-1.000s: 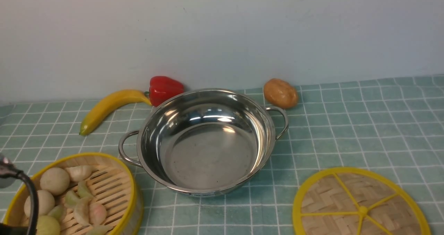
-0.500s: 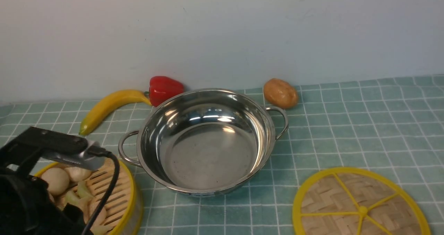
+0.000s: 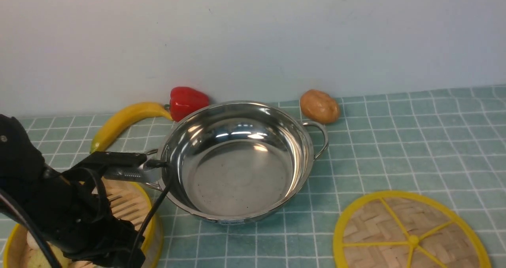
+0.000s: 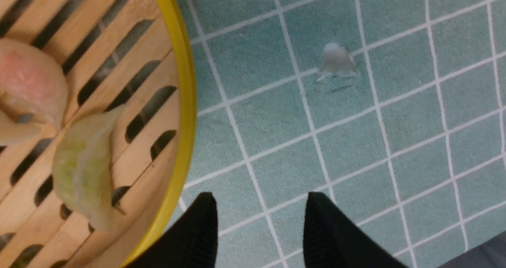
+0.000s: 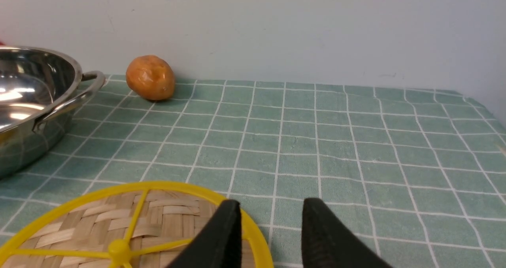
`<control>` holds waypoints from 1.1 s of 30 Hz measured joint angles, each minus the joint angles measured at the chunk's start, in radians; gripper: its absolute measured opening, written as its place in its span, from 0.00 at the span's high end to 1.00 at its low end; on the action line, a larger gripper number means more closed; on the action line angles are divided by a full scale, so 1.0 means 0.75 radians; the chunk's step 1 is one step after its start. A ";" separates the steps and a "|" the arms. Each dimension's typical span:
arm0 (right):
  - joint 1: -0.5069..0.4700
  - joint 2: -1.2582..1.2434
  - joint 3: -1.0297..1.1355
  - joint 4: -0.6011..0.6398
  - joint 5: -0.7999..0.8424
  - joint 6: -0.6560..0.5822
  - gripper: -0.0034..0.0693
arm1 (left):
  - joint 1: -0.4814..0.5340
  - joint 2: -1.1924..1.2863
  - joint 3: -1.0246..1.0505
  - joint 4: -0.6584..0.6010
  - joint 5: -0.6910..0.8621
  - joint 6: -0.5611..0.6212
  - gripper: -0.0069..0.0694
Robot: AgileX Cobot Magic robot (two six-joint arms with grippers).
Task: Place the steamer in the pot on the blue tablecloth, and put the lid on the steamer.
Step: 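Grasp the rim of the steamer basket holding the buns with the left gripper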
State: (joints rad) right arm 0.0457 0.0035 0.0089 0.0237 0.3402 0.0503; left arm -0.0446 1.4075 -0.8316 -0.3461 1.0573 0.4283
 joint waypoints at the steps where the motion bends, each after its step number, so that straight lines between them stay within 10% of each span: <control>1: 0.000 0.000 0.000 0.000 0.000 0.000 0.62 | 0.000 0.010 0.000 -0.002 -0.021 0.001 0.53; 33: 0.000 0.000 0.000 0.000 0.000 0.000 0.62 | 0.000 0.251 -0.001 0.018 -0.327 0.035 0.54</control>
State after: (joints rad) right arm 0.0457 0.0035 0.0089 0.0237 0.3402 0.0503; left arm -0.0446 1.5958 -0.8324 -0.3324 0.8123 0.4542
